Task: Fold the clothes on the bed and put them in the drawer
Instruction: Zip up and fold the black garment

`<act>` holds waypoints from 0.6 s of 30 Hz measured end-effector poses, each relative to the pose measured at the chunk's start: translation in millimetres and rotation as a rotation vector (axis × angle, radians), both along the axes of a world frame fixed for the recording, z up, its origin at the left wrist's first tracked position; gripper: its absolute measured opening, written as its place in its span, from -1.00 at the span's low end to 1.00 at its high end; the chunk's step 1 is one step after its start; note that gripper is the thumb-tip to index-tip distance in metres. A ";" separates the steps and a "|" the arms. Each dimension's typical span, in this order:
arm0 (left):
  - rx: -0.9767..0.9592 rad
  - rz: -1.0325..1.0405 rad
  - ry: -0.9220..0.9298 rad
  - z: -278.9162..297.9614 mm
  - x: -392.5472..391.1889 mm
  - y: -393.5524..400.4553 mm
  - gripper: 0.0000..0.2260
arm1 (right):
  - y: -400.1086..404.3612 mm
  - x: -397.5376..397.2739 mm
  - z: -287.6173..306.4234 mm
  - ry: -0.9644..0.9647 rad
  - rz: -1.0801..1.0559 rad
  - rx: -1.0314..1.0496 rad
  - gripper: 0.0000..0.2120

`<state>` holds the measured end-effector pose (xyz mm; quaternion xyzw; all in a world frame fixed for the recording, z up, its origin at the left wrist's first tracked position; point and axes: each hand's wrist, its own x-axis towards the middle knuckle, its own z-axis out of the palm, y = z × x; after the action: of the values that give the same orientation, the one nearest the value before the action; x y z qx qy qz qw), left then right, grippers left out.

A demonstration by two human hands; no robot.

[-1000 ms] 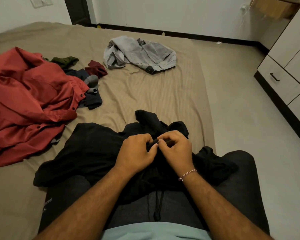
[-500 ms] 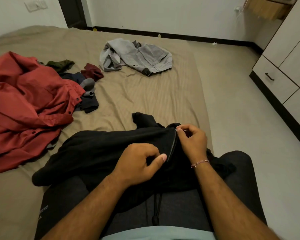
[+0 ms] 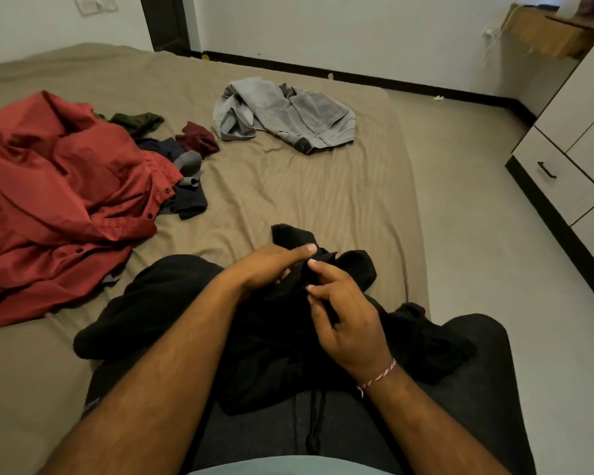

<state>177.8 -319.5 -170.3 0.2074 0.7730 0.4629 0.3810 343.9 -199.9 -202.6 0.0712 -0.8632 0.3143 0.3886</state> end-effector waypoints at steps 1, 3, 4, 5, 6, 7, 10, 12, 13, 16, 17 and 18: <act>0.063 -0.030 -0.021 0.3 2.3 -3.6 -0.56 | -0.5 -0.7 -0.8 -0.012 0.008 0.015 -0.92; 0.193 -0.063 -0.076 3.0 4.8 -8.0 -0.68 | -2.0 -0.9 -2.3 -0.028 0.006 0.045 -0.93; 0.232 -0.082 -0.090 2.9 4.5 -9.5 -0.69 | -3.6 -0.3 -2.4 -0.031 0.002 0.055 -0.93; 0.247 -0.098 -0.087 2.7 3.7 -10.4 -0.71 | -4.2 0.6 -2.3 -0.035 0.004 0.052 -0.91; 0.242 -0.106 -0.056 1.7 2.8 -11.0 -0.76 | -4.7 1.8 -1.9 -0.042 0.012 0.034 -0.88; 0.228 -0.109 -0.011 0.3 1.4 -11.7 -0.82 | -5.4 2.4 -1.1 -0.054 0.019 -0.007 -0.85; 0.256 -0.090 0.134 -5.4 3.4 -8.0 -0.84 | -8.4 2.7 4.9 -0.140 -0.043 -0.398 -0.84; 0.274 -0.001 0.414 -7.9 10.7 -4.9 -0.85 | -5.9 -1.2 8.3 -0.206 -0.154 -0.723 -0.93; 0.261 0.052 0.602 -7.9 17.0 -4.3 -0.86 | -2.7 -3.3 9.8 -0.257 -0.197 -0.860 -0.96; 0.305 0.045 0.955 -5.8 39.3 -3.8 -0.82 | 9.2 -6.2 19.2 -0.490 -0.151 -1.233 -0.72; 0.327 0.000 0.980 -6.6 46.7 -2.7 -0.79 | 13.0 -4.8 22.5 -0.570 -0.112 -1.305 -0.68; 0.334 -0.040 0.981 -7.9 53.8 -1.5 -0.77 | 15.4 -3.5 24.4 -0.634 -0.068 -1.347 -0.68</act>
<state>231.6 -321.0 -178.2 0.4729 0.7720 0.4211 -0.0555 340.4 -184.6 -178.2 -0.3030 -0.5562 0.7686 0.0900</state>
